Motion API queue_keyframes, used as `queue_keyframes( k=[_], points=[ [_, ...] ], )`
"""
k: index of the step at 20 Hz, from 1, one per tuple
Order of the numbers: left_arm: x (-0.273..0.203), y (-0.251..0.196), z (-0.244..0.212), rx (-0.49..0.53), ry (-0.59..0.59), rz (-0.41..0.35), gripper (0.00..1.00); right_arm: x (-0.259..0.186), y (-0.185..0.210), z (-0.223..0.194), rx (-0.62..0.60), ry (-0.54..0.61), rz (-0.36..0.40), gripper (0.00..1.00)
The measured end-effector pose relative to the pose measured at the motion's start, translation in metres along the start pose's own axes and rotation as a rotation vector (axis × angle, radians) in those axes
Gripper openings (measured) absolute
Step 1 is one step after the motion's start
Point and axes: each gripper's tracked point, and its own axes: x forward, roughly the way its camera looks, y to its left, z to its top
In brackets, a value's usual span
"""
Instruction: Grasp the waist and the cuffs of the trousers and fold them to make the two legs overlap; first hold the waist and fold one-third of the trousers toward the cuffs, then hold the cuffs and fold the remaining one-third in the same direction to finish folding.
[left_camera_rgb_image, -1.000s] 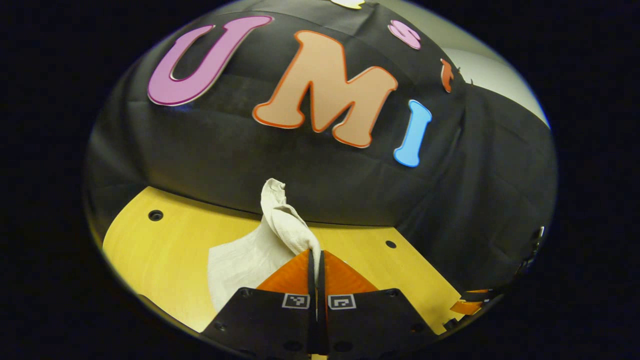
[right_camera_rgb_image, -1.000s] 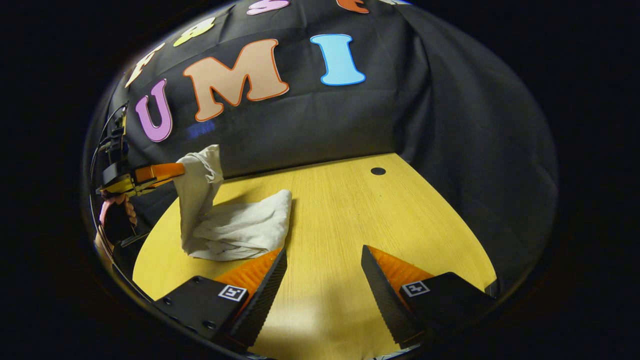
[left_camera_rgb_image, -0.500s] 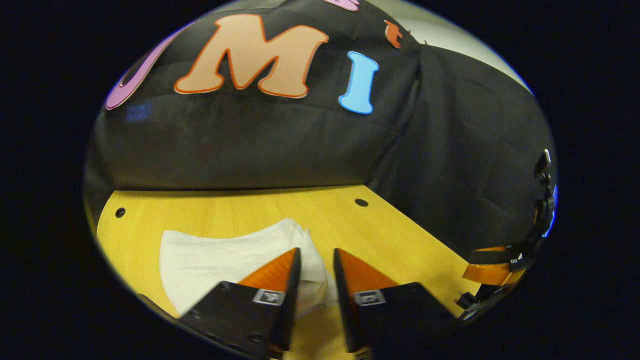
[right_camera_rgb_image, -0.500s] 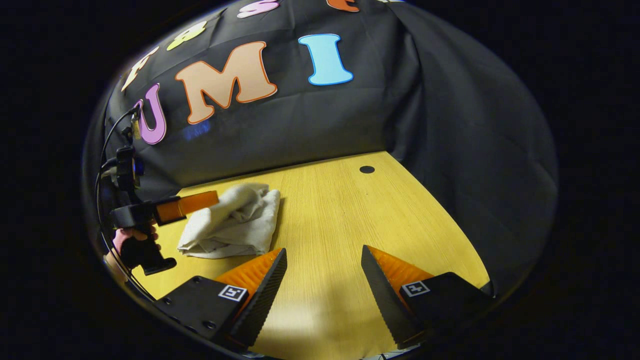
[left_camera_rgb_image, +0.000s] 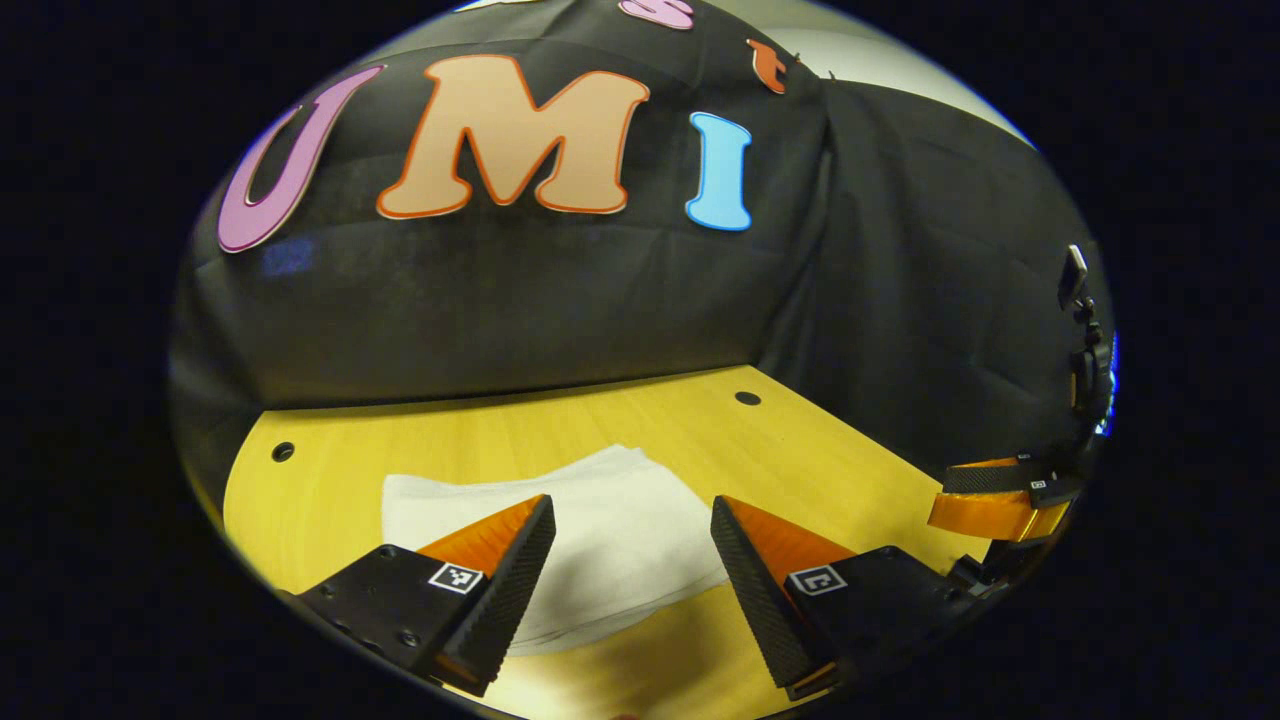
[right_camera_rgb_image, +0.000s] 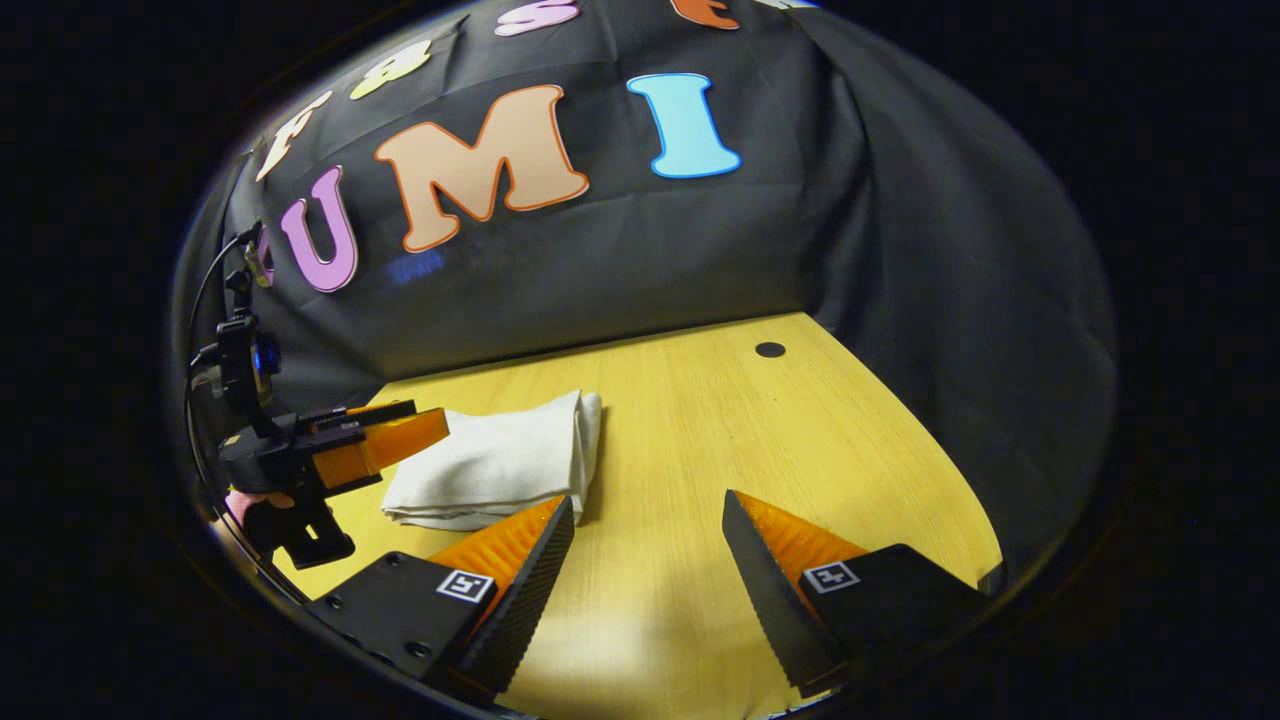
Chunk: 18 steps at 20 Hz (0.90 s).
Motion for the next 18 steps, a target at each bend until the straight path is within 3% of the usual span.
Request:
queue_keyframes(
  k=[10,18],
  points=[
    [-0.098,0.106,0.009,-0.057,-0.057,0.196,0.94,-0.001,0.068,0.023,0.015,-0.100,0.061,0.96],
    [-0.135,0.123,-0.006,-0.112,-0.043,0.200,0.95,-0.011,0.074,0.027,0.070,-0.132,0.019,0.96]
  ],
)
